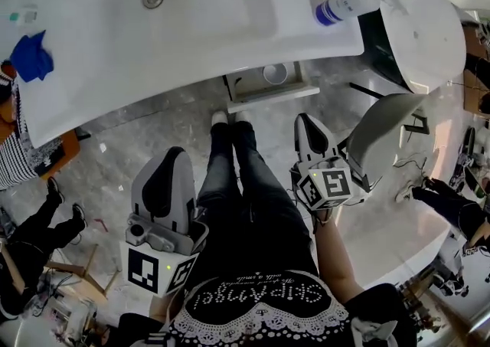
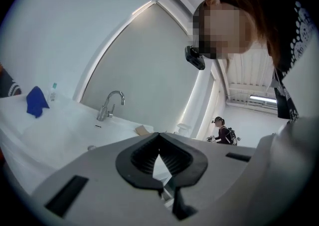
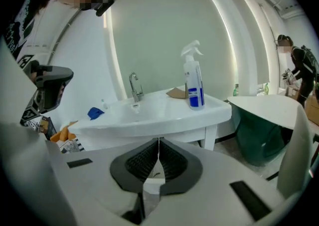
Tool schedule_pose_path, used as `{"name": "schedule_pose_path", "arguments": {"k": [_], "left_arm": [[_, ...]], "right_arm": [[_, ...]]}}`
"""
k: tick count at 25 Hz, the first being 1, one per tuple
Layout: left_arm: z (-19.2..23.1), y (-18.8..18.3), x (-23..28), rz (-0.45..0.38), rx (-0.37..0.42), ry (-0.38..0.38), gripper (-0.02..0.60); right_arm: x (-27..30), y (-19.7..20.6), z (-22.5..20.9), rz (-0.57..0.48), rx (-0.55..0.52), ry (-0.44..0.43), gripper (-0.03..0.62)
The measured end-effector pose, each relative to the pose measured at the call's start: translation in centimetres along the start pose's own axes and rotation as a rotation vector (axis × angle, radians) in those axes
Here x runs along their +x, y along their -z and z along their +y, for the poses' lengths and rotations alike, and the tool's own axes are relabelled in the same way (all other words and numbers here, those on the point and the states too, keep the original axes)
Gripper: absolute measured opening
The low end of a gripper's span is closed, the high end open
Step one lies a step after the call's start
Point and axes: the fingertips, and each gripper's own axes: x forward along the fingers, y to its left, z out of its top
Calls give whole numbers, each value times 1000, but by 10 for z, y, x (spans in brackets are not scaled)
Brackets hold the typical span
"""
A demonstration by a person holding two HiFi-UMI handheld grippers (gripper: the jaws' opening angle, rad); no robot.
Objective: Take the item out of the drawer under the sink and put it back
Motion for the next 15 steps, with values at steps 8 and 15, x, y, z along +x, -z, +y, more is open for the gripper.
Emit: {"name": "schedule_pose_path", "arguments": {"k": [8, 15], "left_arm": [[-8, -48, -8, -93, 54, 16, 5], [-6, -84, -25, -160, 90, -3, 5]], "right_arm": [[-24, -62, 13, -109, -46, 0, 23], [-40, -82, 24, -140, -49, -7, 23]]}}
